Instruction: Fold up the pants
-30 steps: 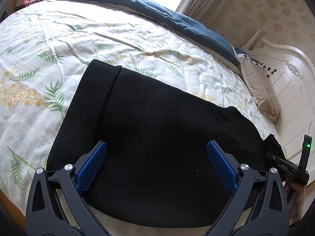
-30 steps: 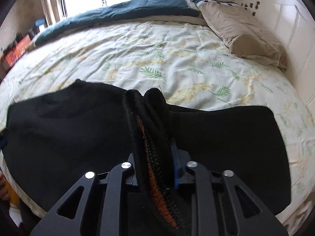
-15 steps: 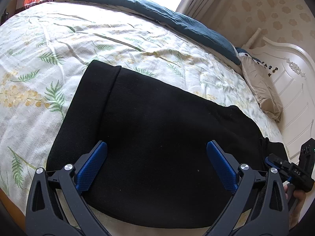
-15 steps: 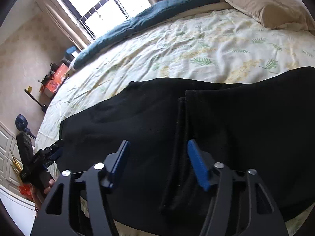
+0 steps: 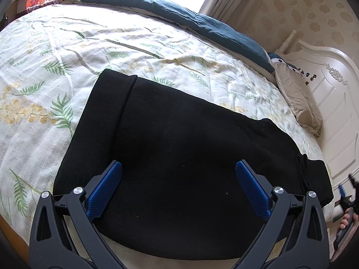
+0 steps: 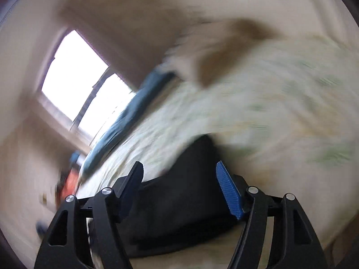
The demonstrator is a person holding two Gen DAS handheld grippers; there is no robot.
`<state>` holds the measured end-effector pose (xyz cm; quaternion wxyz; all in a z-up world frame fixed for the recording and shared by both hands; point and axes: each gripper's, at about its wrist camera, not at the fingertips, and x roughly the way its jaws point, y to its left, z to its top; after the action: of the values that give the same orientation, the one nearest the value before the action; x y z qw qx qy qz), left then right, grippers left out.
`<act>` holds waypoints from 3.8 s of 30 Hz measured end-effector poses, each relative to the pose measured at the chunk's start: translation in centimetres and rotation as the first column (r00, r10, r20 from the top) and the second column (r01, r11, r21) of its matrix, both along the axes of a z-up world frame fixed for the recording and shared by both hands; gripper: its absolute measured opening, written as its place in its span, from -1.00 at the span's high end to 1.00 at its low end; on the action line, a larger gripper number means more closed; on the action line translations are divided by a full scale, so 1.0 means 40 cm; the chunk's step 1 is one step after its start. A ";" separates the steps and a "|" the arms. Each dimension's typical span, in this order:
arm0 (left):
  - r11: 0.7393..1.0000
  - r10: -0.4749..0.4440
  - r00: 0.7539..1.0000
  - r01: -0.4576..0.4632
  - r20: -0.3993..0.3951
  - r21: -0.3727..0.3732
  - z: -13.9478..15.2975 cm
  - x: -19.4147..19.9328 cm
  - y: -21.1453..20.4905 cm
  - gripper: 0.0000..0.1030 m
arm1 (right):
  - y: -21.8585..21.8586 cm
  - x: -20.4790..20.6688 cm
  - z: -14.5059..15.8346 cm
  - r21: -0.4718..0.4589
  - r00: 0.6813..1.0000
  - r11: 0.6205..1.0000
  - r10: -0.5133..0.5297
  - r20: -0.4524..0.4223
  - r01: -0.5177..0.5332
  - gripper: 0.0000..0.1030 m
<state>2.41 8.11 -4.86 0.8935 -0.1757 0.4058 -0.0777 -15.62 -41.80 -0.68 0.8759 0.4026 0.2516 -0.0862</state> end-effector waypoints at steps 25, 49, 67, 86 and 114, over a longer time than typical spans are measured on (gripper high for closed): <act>0.998 0.005 1.000 -0.005 -0.001 0.060 -0.006 -0.004 -0.017 -0.95 | -0.105 0.182 -0.090 0.141 0.963 0.961 0.251 -0.093 -0.237 0.07; 0.999 -0.011 1.000 0.010 0.009 0.051 -0.003 -0.015 -0.015 -0.95 | 0.032 0.200 -0.046 0.206 0.918 0.895 0.393 0.055 -0.395 0.34; 0.985 0.014 0.999 -0.008 0.037 -0.171 0.067 -0.075 0.175 -0.95 | 0.137 0.201 -0.053 0.111 0.947 0.942 0.321 -0.018 -0.318 -0.23; 0.886 -0.233 0.969 0.178 -0.078 -0.428 -0.031 0.115 0.240 -0.88 | 0.379 0.212 -0.073 0.022 0.894 0.899 0.438 -0.089 -0.438 -0.35; 0.858 -0.311 0.950 0.282 0.004 -0.429 0.255 0.101 -0.055 0.76 | 0.358 0.159 -0.067 0.079 0.922 0.921 0.385 -0.029 -0.382 -0.35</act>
<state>6.46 5.92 5.35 0.7972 -0.3038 0.4303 -0.2950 -9.28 -27.49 -3.37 0.8551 0.3747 0.3476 0.0872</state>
